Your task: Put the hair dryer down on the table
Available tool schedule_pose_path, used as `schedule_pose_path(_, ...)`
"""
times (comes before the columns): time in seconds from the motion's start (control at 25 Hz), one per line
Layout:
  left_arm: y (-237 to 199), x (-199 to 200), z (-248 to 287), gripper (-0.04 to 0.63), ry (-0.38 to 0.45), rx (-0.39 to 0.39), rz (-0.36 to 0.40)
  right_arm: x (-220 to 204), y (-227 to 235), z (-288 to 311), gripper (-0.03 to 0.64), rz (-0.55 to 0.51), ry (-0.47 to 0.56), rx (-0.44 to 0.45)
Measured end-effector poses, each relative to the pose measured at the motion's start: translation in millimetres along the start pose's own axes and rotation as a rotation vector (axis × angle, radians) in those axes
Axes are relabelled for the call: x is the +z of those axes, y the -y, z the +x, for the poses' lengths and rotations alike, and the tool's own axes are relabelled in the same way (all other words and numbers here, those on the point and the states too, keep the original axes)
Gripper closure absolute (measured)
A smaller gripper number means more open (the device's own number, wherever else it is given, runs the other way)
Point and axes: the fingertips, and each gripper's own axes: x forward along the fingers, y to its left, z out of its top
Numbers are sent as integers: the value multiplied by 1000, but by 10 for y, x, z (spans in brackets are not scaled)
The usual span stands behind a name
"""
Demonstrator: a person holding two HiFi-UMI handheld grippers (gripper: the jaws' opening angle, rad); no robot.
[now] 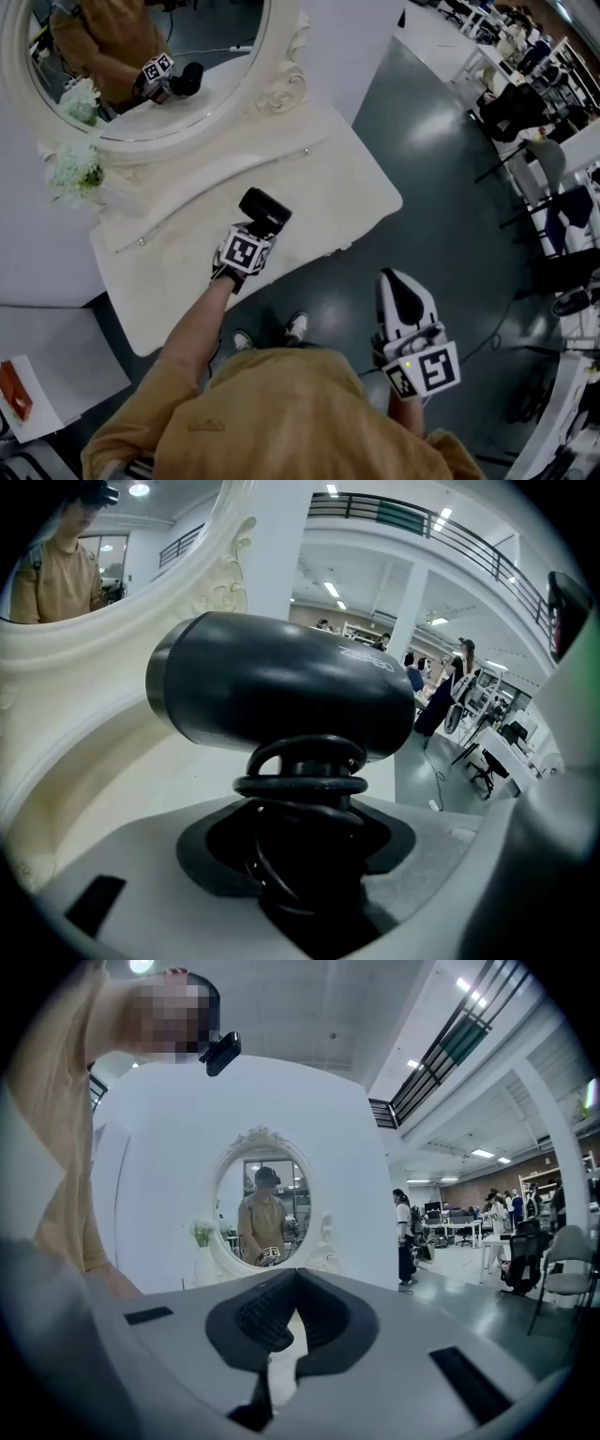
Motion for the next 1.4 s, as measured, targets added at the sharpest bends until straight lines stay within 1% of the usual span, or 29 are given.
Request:
schedule_pose_path(0.32,-66,13,179,356,-57,29,20,-55,52,49,614,17,-5,5)
schedule_pose_path(0.68,-46,-27,285,353,-98,22,41,-81,162,60,614,30,-7,-8)
schedule_pose_path(1.04,-105,-22,375,350,-106,36,53,-96,222,105,614,35,-7,-10)
schedule_pose_path(1.4,-98,-11,438,339,-123,13,58,-116,253,132,614,43,-5,-11)
